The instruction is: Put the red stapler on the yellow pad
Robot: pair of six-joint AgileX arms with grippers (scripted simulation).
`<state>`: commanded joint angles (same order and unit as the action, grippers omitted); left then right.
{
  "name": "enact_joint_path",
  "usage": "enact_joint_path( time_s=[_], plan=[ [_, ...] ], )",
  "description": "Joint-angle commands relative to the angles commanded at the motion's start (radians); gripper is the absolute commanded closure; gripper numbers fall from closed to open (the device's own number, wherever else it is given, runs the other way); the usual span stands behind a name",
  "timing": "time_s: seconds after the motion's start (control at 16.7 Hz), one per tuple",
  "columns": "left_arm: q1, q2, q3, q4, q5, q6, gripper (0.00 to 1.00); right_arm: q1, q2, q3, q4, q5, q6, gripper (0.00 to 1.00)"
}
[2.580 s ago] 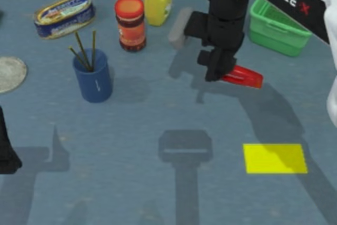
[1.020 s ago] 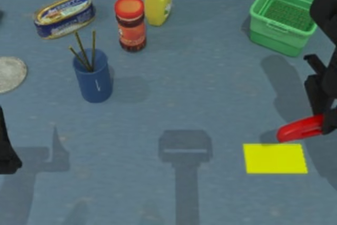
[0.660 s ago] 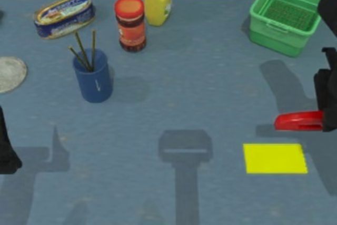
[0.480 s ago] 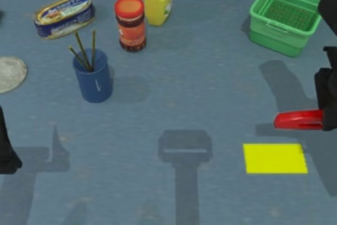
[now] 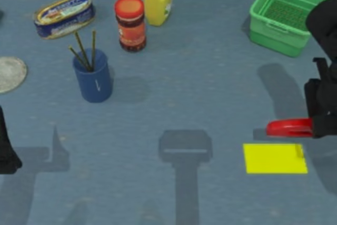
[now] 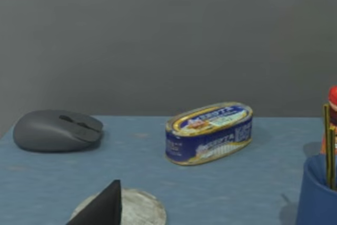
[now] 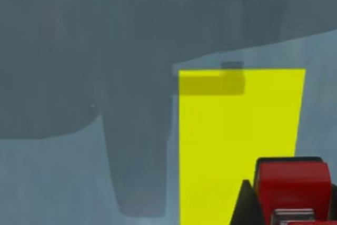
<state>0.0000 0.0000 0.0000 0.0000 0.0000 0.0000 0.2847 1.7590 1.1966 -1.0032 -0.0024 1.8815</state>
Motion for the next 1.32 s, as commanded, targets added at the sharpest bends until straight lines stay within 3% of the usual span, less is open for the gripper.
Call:
enact_joint_path(
  time_s=[0.3, 0.66, 1.32],
  plan=[
    [0.0, 0.0, 0.0, 0.0, 0.0, 0.0, 0.0, 0.043, 0.098, -0.12, 0.23, 0.002, 0.04, 1.0],
    [0.0, 0.0, 0.0, 0.0, 0.0, 0.0, 0.0, 0.052, 0.116, -0.14, 0.261, 0.002, 0.049, 1.0],
    [0.0, 0.0, 0.0, 0.0, 0.0, 0.0, 0.0, 0.052, 0.116, -0.14, 0.261, 0.002, 0.049, 0.17]
  ],
)
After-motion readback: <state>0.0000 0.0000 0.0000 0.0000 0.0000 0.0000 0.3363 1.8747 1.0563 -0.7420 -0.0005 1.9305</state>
